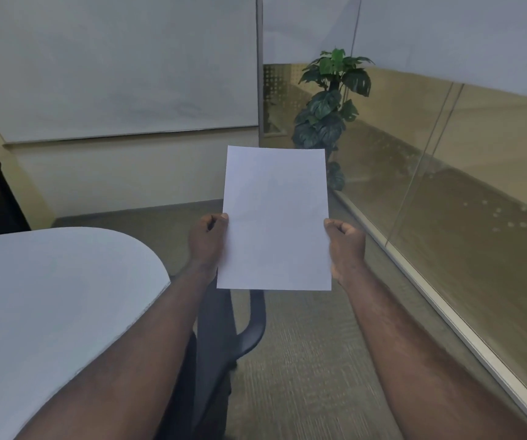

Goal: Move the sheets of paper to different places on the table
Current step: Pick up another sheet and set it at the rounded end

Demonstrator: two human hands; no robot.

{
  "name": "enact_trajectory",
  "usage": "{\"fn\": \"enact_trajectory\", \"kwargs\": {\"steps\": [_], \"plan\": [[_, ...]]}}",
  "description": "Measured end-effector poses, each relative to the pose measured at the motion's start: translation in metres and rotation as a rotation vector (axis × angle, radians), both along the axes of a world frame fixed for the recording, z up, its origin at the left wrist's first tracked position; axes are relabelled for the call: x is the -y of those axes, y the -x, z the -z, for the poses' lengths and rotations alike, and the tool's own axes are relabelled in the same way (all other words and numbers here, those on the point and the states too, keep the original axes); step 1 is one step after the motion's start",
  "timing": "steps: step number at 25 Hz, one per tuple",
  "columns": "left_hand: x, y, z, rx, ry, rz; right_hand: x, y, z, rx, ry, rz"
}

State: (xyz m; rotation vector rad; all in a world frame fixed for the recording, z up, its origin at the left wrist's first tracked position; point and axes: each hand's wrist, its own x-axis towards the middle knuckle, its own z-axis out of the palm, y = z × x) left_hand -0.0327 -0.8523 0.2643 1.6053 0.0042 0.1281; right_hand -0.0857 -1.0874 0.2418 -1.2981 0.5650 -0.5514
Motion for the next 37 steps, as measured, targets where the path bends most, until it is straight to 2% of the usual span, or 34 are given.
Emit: {"fn": "enact_trajectory", "kwargs": {"steps": [9,19,28,37], "plan": [[0.06,-0.029,0.009,-0.033,-0.005,-0.07,0.07,-0.054,0.011,-0.047,0.004,-0.104],[0.076,-0.115,0.03,-0.02,0.035,-0.168,0.087,-0.162,0.025,-0.05,0.054,-0.2],[0.031,-0.166,0.017,0.003,-0.05,-0.373,0.036,-0.259,0.012,-0.062,0.043,-0.356],[-0.048,-0.179,0.025,-0.032,-0.028,-0.664,-0.061,-0.337,0.011,-0.063,0.025,-0.675]]}}
